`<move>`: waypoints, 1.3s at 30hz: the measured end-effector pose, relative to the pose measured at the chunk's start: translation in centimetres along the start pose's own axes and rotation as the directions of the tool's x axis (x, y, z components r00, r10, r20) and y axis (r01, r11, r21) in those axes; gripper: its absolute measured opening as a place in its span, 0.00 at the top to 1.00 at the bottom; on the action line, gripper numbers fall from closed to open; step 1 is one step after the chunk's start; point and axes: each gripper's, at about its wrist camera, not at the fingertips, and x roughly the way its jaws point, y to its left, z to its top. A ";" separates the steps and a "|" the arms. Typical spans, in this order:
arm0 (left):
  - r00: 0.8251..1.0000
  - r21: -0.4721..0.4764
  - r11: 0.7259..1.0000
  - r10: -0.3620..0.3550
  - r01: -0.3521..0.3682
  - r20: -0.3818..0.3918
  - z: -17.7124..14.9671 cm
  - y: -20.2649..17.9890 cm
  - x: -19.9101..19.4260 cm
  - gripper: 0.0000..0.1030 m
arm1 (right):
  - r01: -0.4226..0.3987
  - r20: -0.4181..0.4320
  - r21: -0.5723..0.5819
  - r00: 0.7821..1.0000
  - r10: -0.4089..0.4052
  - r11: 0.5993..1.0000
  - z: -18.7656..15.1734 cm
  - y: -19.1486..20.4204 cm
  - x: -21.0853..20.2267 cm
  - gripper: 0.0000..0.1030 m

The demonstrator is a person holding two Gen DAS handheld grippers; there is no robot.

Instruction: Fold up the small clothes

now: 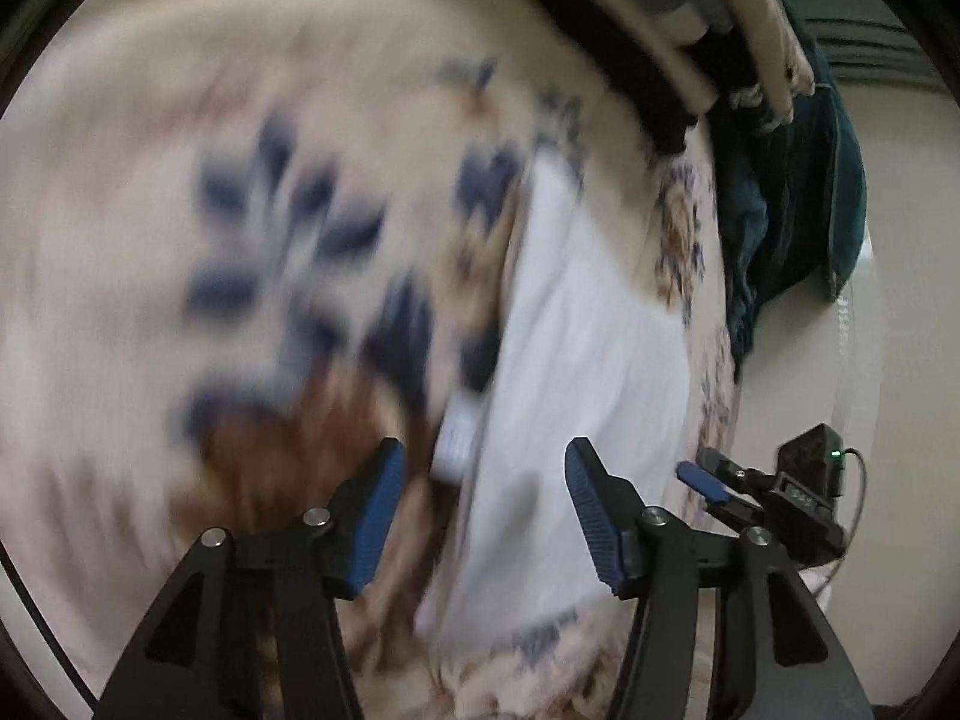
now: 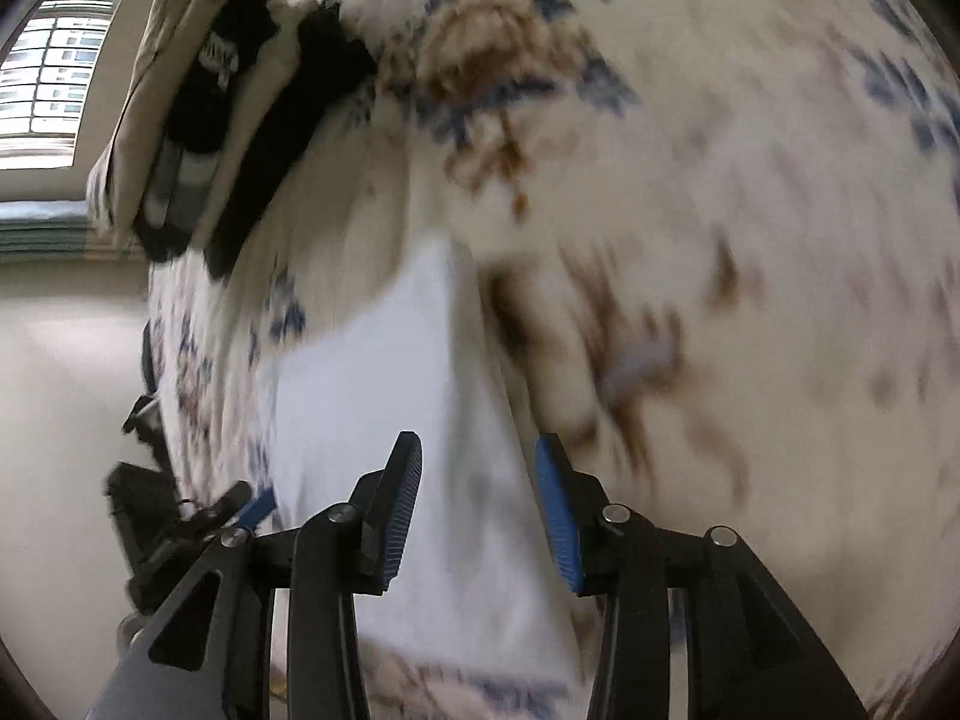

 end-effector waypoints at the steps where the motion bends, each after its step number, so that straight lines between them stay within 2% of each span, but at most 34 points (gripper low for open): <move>1: 1.000 -0.021 1.000 -0.008 0.008 -0.009 -0.9 0.6 0.3 0.50 | 0.002 -0.021 0.005 1.000 -0.002 1.000 -1.1 -0.4 0.0 0.59; 2: 1.000 -0.026 1.000 -0.007 0.007 0.001 -1.6 0.8 0.5 0.53 | 0.000 -0.033 0.008 0.999 0.001 1.000 -1.7 -0.7 0.1 0.59; 4: 0.999 -0.007 1.000 -0.017 0.018 0.033 -2.3 0.6 0.5 0.93 | -0.028 -0.082 0.033 0.996 0.030 0.999 -3.6 -1.6 1.1 0.59; 5: 0.999 0.010 1.000 -0.012 0.012 0.046 -2.5 0.2 0.2 0.99 | -0.034 -0.094 0.051 0.995 0.038 0.998 -4.2 -2.0 1.6 0.59; 6: 0.997 0.032 0.999 0.007 -0.009 0.072 -2.6 -0.1 -0.3 0.99 | -0.041 -0.094 0.068 0.994 0.047 0.997 -4.8 -2.3 2.0 0.60; 8: 0.994 0.036 0.999 0.012 -0.016 0.108 -2.1 -0.1 -1.4 0.99 | -0.033 -0.061 0.096 0.997 0.039 0.995 -5.7 -2.8 2.2 0.87; 9: 0.993 0.021 1.000 0.015 -0.017 0.116 -1.6 0.2 -2.0 0.99 | -0.026 -0.052 0.115 0.998 0.032 0.993 -5.9 -3.1 2.2 0.93; 11: 0.991 0.015 0.999 0.034 -0.037 0.127 -1.0 0.7 -3.0 0.99 | -0.026 -0.034 0.127 0.999 0.031 0.992 -6.1 -3.3 1.9 0.93; 13: 0.996 0.019 1.000 -0.014 0.012 0.084 -1.2 1.0 -3.4 0.93 | -0.022 -0.037 0.113 0.999 0.027 0.993 -6.1 -3.0 1.7 0.93; 14: 0.998 0.021 1.000 -0.024 0.023 0.050 -1.4 1.0 -3.1 0.75 | -0.025 -0.045 0.105 0.999 0.030 0.994 -6.2 -2.9 1.6 0.93; 15: 0.999 0.035 0.999 -0.036 0.035 0.019 -2.0 0.9 -2.8 0.49 | -0.028 -0.062 0.108 0.997 0.035 0.994 -6.2 -2.9 1.5 0.93; 16: 1.000 0.051 0.998 -0.031 0.031 -0.004 -2.6 0.8 -2.2 0.41 | -0.038 -0.077 0.118 0.996 0.047 0.992 -6.1 -2.9 1.4 0.92; 17: 0.999 0.074 0.997 -0.024 0.027 -0.035 -3.4 0.6 -1.6 0.41 | -0.050 -0.083 0.123 0.995 0.060 0.991 -6.0 -2.9 1.2 0.91; 18: 0.998 0.089 0.995 -0.029 0.035 -0.061 -4.1 0.5 -1.0 0.41 | -0.046 -0.089 0.122 0.994 0.057 0.991 -6.0 -2.9 1.0 0.86; 19: 0.996 0.098 0.995 -0.014 0.023 -0.083 -4.8 0.5 -0.4 0.41 | -0.039 -0.096 0.114 0.994 0.050 0.993 -6.0 -2.9 0.9 0.75; 20: 0.996 0.105 0.994 -0.006 0.015 -0.093 -5.3 0.5 0.0 0.44 | -0.043 -0.102 0.107 0.993 0.054 0.993 -6.1 -2.9 0.9 0.69; 21: 0.997 0.111 0.994 0.005 0.004 -0.082 -5.8 0.5 0.3 0.53 | -0.045 -0.110 0.107 0.992 0.056 0.993 -6.3 -2.9 1.0 0.62; 22: 0.997 0.110 0.994 0.009 -0.001 -0.071 -6.1 0.5 0.5 0.71 | -0.045 -0.128 0.104 0.990 0.059 0.994 -6.6 -2.8 1.3 0.62; 23: 0.997 0.104 0.994 0.017 -0.010 -0.072 -6.2 0.5 0.7 0.95 | -0.046 -0.139 0.101 0.988 0.060 0.994 -6.8 -3.0 1.5 0.62; 24: 0.999 0.101 0.995 0.017 -0.012 -0.045 -6.5 0.5 0.6 0.96 | -0.044 -0.148 0.098 0.987 0.058 0.994 -7.2 -3.1 1.7 0.62; 27: 1.000 0.114 0.993 0.012 -0.013 0.003 -6.8 0.2 -0.4 0.96 | -0.024 -0.104 0.080 0.994 0.033 0.997 -8.0 -3.2 1.6 0.95; 30: 1.000 0.119 0.993 0.022 -0.022 -0.002 -6.7 0.4 -0.8 0.96 | -0.010 -0.066 0.078 0.998 0.015 0.997 -8.2 -3.3 1.0 0.96; 34: 0.999 0.114 0.993 0.019 -0.013 -0.050 -6.1 1.1 -1.1 0.92 | 0.018 -0.047 0.108 0.999 -0.013 0.994 -8.1 -4.0 0.3 0.99; 36: 0.997 0.115 0.992 0.060 -0.054 -0.048 -5.9 1.5 -1.7 0.92 | 0.019 -0.048 0.107 0.999 -0.014 0.994 -8.1 -4.1 0.0 0.99; 39: 0.995 0.053 0.994 0.100 -0.099 -0.018 -5.4 3.6 -3.1 0.91 | 0.045 -0.047 0.074 0.998 -0.042 0.996 -8.0 -3.7 -0.4 0.99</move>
